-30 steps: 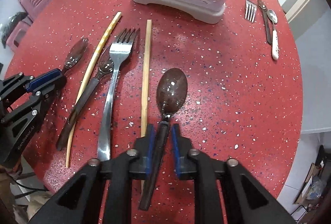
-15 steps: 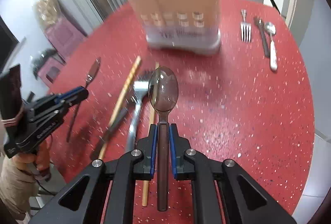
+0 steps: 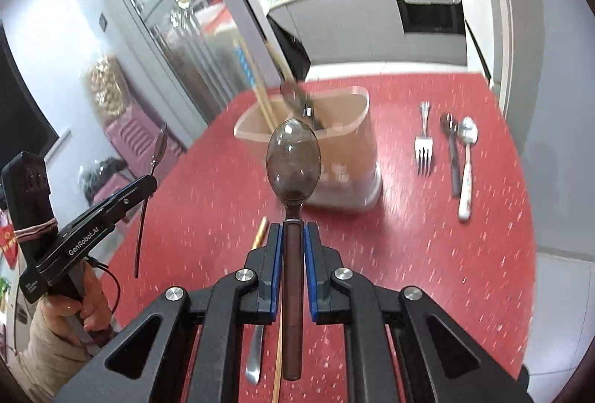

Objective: Organize utensils
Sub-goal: 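Lift both held dark spoons and carry them over the beige holder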

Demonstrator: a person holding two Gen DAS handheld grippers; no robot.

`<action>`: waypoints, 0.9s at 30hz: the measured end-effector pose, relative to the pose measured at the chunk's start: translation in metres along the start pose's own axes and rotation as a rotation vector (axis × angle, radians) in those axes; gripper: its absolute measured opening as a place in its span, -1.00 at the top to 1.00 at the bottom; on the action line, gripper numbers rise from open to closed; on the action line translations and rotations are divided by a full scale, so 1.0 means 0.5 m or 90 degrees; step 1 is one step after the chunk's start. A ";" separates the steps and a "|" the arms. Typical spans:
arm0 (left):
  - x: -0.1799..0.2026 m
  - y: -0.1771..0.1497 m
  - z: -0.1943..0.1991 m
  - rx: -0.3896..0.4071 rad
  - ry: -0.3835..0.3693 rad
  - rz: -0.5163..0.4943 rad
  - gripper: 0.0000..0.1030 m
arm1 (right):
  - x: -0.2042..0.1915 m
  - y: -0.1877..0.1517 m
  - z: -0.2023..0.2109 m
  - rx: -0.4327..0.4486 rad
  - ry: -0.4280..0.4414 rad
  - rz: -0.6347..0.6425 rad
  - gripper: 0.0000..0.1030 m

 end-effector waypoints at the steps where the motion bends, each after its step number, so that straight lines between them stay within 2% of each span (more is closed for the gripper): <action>1: 0.000 0.012 0.000 0.005 -0.001 0.005 0.29 | 0.003 0.007 0.004 0.004 0.000 0.002 0.76; 15: 0.044 0.153 -0.066 0.060 -0.007 0.066 0.29 | 0.032 0.165 0.005 0.081 -0.008 0.004 0.76; 27: 0.054 0.225 -0.166 0.106 -0.023 0.131 0.29 | 0.065 0.266 -0.059 0.125 -0.004 0.008 0.76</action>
Point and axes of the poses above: each gripper's, at about its wrist camera, not at the fingertips, and z roughly against the way its jaws point, x to its right, y to its top, the point moved 2 cm from there along -z, roughly the way its jaws point, and after that the axes turned 10 degrees about y, right-handed, at the moved point
